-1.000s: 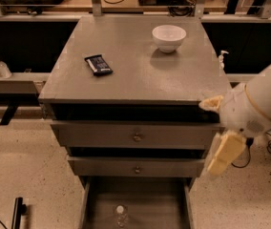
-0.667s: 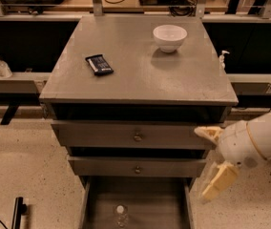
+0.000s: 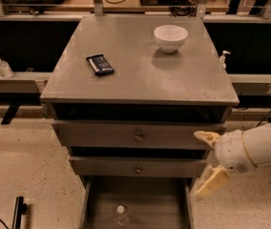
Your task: Pick water bottle from bottom drawer and place on counter
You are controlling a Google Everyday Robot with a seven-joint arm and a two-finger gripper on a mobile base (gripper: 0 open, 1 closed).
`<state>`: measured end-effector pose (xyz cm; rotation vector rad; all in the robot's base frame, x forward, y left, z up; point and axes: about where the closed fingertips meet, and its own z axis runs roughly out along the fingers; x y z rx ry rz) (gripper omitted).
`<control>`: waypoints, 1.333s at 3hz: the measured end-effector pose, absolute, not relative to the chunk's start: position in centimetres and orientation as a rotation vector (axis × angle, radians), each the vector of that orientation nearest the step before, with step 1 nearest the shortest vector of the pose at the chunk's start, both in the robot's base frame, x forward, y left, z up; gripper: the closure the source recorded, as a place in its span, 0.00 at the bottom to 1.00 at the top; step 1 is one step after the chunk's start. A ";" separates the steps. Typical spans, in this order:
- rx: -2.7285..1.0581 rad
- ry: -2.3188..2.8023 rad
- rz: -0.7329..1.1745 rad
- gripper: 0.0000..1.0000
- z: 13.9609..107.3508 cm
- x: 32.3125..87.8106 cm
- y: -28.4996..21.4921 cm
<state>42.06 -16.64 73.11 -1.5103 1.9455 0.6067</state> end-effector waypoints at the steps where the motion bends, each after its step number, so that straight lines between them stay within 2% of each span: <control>1: -1.444 1.853 0.586 0.00 68.8 41.8 -14.7; 2: -1.439 1.694 0.477 0.00 68.3 43.2 -14.8; 4: -1.461 1.528 0.499 0.00 67.0 44.0 -12.3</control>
Offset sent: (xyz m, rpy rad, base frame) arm 0.0366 0.0097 -0.0304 0.1284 -0.5726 0.0691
